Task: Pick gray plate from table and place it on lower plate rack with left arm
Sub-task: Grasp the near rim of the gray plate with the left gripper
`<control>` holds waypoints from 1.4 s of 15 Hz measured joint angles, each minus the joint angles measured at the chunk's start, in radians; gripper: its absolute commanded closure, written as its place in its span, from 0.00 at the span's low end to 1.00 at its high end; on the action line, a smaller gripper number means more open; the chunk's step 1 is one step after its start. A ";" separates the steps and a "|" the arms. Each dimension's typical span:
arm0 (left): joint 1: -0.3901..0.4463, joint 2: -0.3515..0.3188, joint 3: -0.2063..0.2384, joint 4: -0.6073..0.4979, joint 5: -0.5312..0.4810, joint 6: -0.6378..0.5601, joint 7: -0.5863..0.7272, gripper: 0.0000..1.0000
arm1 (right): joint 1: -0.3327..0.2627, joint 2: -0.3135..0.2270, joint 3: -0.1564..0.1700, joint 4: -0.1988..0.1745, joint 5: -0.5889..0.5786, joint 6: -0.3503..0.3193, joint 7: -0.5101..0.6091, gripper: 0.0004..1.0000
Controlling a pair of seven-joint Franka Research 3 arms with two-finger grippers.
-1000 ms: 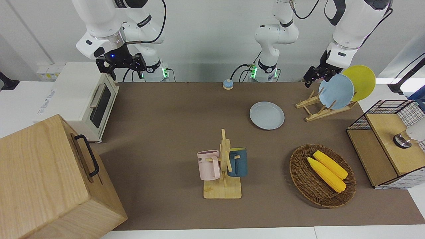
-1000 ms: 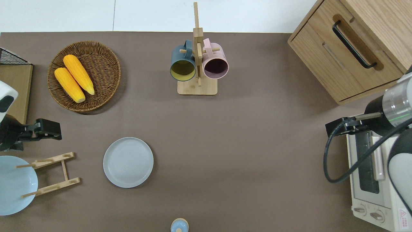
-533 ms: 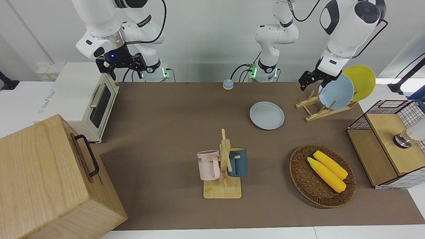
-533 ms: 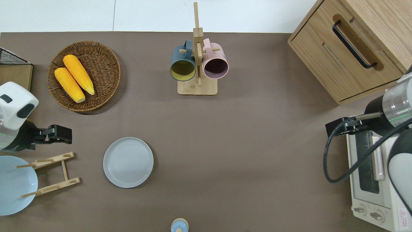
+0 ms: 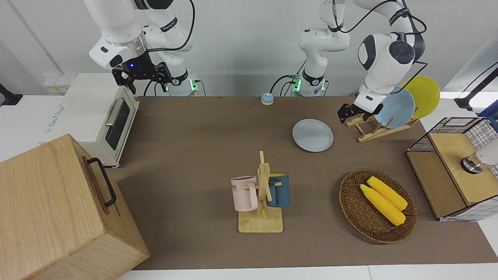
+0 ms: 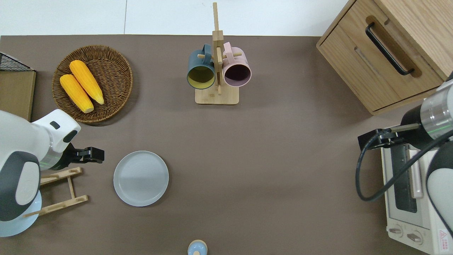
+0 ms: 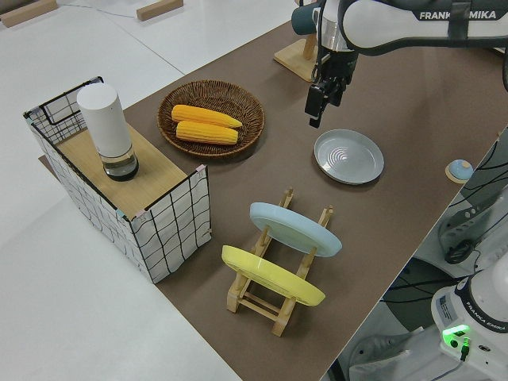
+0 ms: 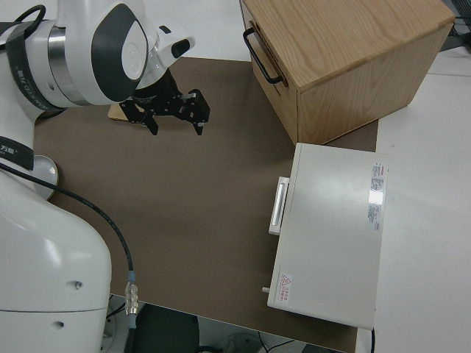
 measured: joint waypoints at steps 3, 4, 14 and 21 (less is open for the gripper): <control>0.000 0.007 0.000 -0.078 0.000 0.073 0.008 0.01 | 0.000 0.000 0.000 0.000 0.000 0.000 0.000 0.02; 0.000 0.016 0.000 -0.095 0.000 0.083 0.009 0.01 | 0.000 0.000 0.000 0.000 0.000 0.000 0.000 0.02; -0.009 0.161 -0.034 -0.119 0.000 0.098 0.011 0.07 | 0.000 0.000 0.000 0.000 0.000 0.000 0.000 0.02; -0.011 0.223 -0.040 -0.119 -0.022 0.098 0.009 0.65 | 0.000 0.000 0.000 0.000 0.000 0.000 0.000 0.02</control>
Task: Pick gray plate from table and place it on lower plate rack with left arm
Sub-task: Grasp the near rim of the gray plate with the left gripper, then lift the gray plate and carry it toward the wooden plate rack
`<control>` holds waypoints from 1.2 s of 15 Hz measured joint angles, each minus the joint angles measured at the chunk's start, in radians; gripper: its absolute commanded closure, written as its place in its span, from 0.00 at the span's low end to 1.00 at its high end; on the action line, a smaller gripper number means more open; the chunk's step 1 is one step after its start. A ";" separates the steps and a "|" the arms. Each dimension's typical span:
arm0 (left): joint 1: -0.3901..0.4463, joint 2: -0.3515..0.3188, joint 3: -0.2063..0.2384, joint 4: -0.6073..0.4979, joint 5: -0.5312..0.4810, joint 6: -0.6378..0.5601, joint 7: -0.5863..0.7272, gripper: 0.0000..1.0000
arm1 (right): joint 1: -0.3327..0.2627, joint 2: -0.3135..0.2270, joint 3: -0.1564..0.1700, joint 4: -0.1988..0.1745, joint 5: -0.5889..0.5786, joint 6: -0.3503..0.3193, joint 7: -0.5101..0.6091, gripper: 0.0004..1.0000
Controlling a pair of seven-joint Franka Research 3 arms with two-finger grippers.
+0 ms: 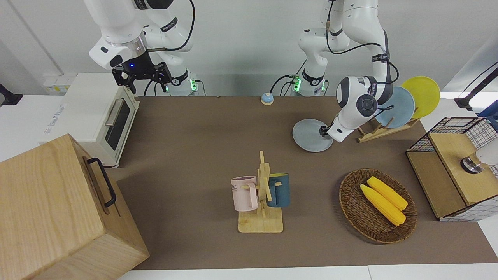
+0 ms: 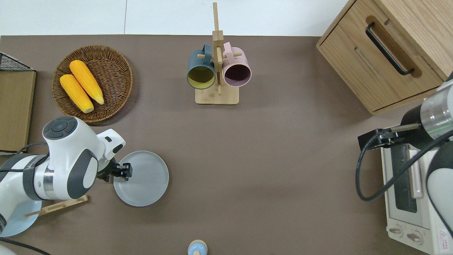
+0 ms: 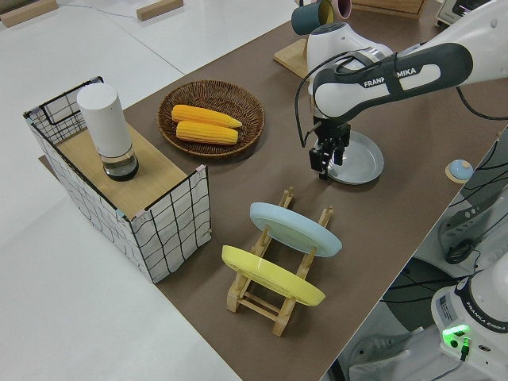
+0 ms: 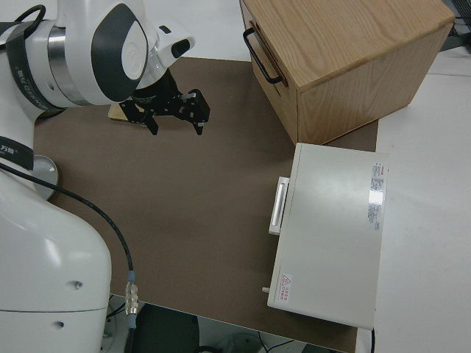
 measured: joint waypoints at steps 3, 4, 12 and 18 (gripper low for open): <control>0.000 0.007 0.000 0.000 -0.003 0.001 -0.001 0.97 | 0.000 0.000 0.000 0.000 0.000 0.000 0.000 0.02; 0.000 0.007 0.000 0.000 -0.003 0.001 -0.001 1.00 | 0.000 0.000 0.000 0.000 0.000 0.000 0.000 0.02; 0.001 -0.005 0.000 0.006 -0.009 -0.002 0.000 1.00 | 0.000 0.000 0.000 0.000 0.000 0.000 0.000 0.02; 0.008 -0.026 0.037 0.143 -0.008 -0.131 -0.015 1.00 | 0.000 0.000 0.000 0.000 0.000 0.000 0.000 0.02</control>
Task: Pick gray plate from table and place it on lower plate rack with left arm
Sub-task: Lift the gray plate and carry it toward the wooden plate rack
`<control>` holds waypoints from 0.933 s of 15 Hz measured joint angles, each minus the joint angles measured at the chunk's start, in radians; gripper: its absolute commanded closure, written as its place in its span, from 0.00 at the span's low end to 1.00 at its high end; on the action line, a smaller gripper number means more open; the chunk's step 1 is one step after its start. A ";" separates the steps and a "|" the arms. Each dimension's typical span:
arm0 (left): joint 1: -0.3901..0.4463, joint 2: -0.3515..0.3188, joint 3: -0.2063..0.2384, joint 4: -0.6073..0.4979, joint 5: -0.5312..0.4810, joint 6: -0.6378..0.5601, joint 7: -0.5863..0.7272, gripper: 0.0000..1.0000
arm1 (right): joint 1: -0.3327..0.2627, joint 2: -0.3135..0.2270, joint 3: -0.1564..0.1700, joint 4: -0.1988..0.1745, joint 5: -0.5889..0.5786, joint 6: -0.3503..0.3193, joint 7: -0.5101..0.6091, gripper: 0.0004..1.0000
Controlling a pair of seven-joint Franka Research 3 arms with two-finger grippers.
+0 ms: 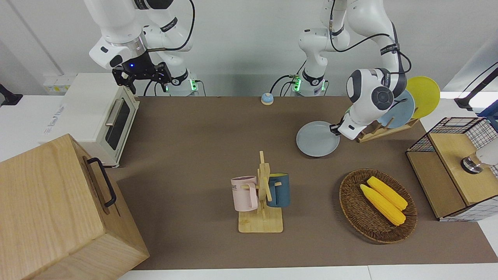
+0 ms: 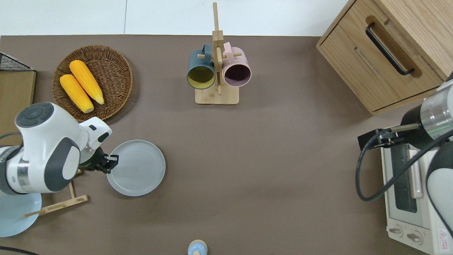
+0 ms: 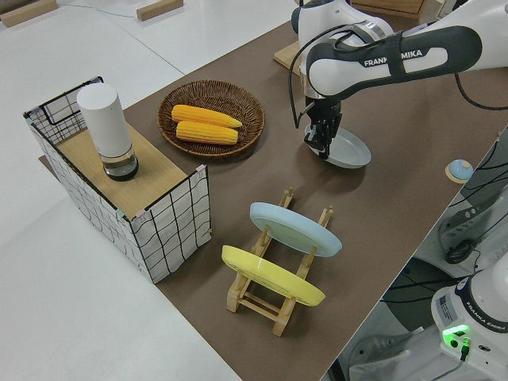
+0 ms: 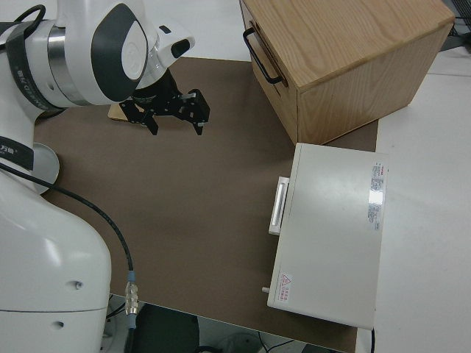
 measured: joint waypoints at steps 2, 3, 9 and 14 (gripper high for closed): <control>0.005 -0.009 0.026 0.072 0.001 -0.071 -0.017 1.00 | 0.000 0.000 0.000 0.000 0.000 0.000 0.000 0.02; 0.006 -0.013 0.032 0.094 0.009 -0.096 -0.028 1.00 | 0.000 0.000 0.000 0.000 0.000 0.000 0.000 0.02; 0.004 -0.036 0.032 0.221 0.249 -0.310 -0.095 1.00 | 0.000 0.000 0.000 0.000 0.000 0.000 0.000 0.02; 0.004 -0.046 0.033 0.299 0.443 -0.533 -0.100 1.00 | 0.000 0.000 0.000 0.000 0.000 0.000 0.000 0.02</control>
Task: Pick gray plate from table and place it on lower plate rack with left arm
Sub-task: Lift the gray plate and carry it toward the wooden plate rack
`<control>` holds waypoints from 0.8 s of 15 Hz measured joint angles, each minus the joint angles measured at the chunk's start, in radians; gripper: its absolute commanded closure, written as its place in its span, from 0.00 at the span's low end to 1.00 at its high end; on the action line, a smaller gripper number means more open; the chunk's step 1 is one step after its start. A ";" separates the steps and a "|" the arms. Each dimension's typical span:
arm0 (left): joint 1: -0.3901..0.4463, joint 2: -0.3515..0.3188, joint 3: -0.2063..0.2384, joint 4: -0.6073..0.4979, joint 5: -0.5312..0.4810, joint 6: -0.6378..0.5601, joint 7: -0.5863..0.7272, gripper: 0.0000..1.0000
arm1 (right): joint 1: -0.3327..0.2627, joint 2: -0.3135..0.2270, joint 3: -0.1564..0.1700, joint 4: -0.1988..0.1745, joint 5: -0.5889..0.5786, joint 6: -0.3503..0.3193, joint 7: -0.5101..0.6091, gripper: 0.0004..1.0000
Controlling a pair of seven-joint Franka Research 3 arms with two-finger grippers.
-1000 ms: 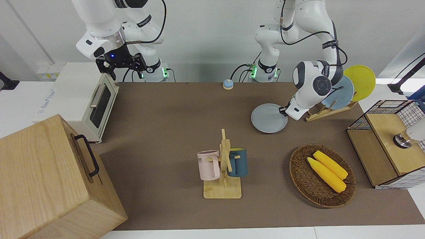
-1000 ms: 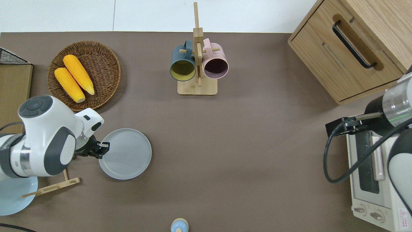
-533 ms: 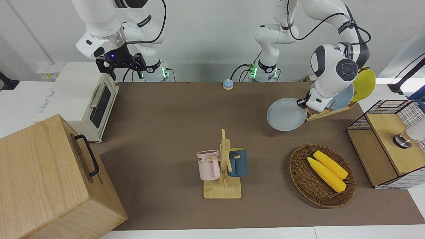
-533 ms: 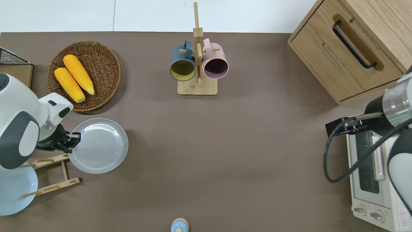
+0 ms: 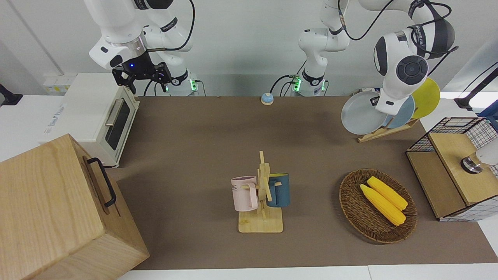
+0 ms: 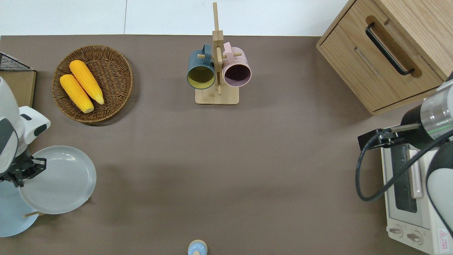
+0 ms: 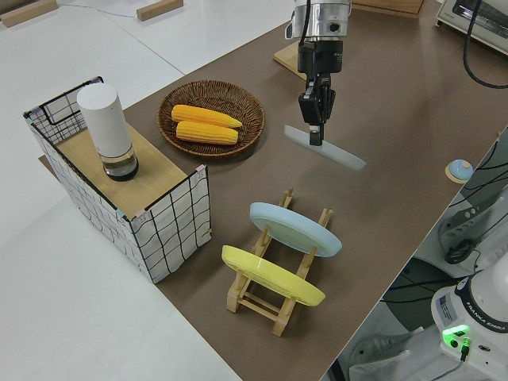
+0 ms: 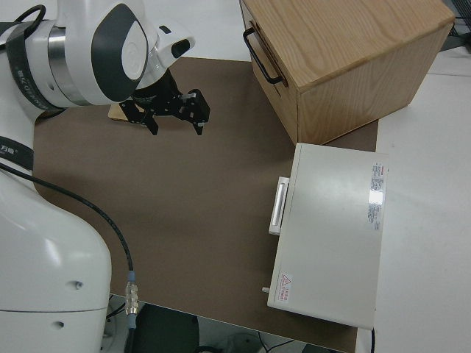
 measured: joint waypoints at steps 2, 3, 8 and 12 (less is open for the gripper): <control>0.000 0.000 0.000 0.016 0.051 -0.066 -0.011 1.00 | 0.000 0.000 0.000 0.000 0.000 0.000 0.000 0.02; 0.000 0.000 0.000 0.018 0.068 -0.089 -0.024 1.00 | 0.000 0.000 0.000 0.000 0.000 0.000 0.000 0.02; 0.000 0.008 0.000 0.016 0.145 -0.144 -0.145 1.00 | 0.000 0.000 0.000 0.000 0.000 0.000 0.000 0.02; -0.004 0.047 -0.002 0.014 0.241 -0.147 -0.174 1.00 | 0.000 0.000 0.000 0.000 0.000 0.000 0.000 0.02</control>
